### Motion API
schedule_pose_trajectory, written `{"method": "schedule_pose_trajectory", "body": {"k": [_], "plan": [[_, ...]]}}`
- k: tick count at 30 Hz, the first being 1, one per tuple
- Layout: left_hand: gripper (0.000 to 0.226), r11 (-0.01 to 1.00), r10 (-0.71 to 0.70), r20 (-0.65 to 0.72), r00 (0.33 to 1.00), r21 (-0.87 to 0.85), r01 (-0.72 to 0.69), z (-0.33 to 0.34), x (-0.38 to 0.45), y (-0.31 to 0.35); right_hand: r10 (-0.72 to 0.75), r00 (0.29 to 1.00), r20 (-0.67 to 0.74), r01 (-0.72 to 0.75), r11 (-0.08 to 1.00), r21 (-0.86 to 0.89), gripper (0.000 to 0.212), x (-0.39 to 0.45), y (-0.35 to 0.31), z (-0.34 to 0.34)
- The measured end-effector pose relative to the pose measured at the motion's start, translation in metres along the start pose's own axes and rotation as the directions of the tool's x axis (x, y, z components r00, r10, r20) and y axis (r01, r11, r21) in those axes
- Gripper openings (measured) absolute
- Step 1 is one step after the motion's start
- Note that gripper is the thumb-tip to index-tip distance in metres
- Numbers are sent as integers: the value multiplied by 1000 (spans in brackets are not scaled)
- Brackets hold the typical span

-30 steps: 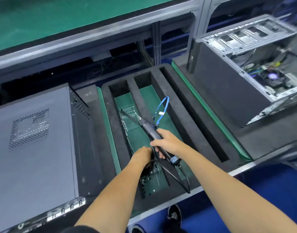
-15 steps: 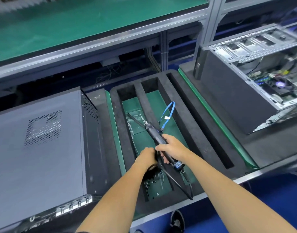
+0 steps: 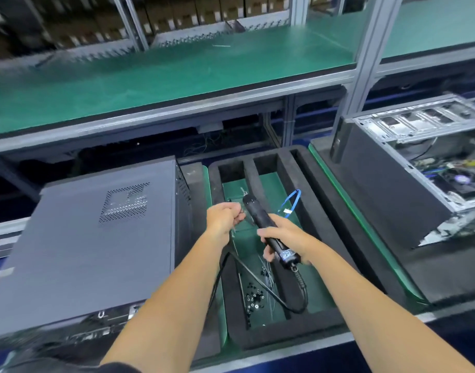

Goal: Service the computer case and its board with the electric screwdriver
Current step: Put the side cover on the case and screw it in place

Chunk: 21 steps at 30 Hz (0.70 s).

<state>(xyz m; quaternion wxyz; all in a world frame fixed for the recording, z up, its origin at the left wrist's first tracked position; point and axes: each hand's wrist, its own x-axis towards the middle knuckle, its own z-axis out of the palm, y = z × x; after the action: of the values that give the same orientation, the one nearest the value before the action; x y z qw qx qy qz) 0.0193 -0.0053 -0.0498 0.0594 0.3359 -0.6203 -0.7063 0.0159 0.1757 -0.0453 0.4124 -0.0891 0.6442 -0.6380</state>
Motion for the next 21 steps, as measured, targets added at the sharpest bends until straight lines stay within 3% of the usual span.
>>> {"method": "schedule_pose_trajectory", "body": {"k": [2,3,4,5,6,7,9,13,16,21], "plan": [[22,995,47,-15,999,86,-46,-4,-4,8,-1,1000,-6,1,1000,-20,33,-3,-3,4],[19,959,105,8,994,263,-103,-5,-3,7,-8,1000,-20,7,999,-44,32,-4,-2,5],[16,841,166,80,983,508,-183,-6,-3,2,-13,999,-41,10,997,-74,31,-4,0,5],[13,660,176,181,968,707,-252,-6,-5,-4,-12,998,-69,4,994,-108,31,-4,3,5],[14,482,137,266,954,824,-299,-5,-9,-14,-5,995,-99,-9,989,-147,32,-5,8,4],[16,348,64,327,943,878,-328,-3,-12,-26,4,992,-125,-29,980,-198,33,-5,15,2],[19,181,-80,391,917,910,-372,5,-19,-51,9,988,-156,-66,929,-364,37,-5,33,-2],[21,-32,-187,454,871,883,-467,23,-18,-92,-18,989,-147,-68,825,-561,50,-2,61,-9],[29,-125,-226,474,851,852,-508,27,-14,-113,-79,989,-125,-11,803,-595,59,6,68,-15],[35,-78,-225,480,848,859,-506,20,-19,-118,-78,995,-69,28,835,-549,59,15,67,-21]]}}
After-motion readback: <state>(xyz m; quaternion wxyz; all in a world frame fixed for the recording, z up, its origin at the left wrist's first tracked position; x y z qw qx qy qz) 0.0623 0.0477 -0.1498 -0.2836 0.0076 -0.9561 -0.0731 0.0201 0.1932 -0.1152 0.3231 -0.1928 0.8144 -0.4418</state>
